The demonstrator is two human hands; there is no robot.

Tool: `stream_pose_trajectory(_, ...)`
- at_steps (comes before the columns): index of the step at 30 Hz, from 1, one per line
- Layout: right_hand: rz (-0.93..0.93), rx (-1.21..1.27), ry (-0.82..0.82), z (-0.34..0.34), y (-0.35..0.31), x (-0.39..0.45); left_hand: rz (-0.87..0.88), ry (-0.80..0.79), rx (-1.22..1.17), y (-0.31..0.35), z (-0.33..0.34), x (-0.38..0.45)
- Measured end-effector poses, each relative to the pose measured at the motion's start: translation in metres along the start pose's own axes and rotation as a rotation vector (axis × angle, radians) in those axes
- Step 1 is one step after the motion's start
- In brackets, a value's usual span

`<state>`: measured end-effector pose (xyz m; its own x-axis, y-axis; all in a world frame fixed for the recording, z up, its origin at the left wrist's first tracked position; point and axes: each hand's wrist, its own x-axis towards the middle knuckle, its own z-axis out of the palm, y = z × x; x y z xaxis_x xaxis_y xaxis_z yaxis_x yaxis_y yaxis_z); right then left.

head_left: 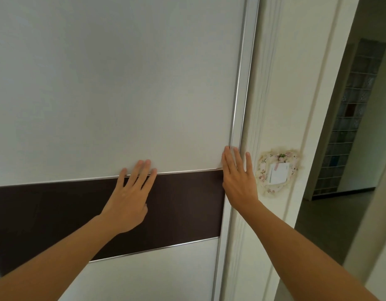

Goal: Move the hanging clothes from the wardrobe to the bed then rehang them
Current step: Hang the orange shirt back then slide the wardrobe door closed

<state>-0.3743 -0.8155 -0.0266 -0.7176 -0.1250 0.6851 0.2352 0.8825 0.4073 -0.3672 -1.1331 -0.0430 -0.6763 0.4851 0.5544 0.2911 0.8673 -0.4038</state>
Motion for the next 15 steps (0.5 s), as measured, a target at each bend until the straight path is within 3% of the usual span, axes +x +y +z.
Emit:
stream_pose_trajectory(6, -0.017, -0.026, -0.055, -0.002, -0.001, 0.001, -0.024, 0.006, 0.023, -0.018, 0.001, -0.009)
stream_pose_trajectory(11, -0.138, -0.193, -0.163, -0.006, 0.009, 0.001, -0.278, 0.022, -0.028, -0.038, -0.012, -0.020)
stream_pose_trajectory(15, -0.122, -0.150, -0.164, -0.021, 0.004, 0.000, -0.376, 0.016, -0.066, -0.062, -0.017, -0.034)
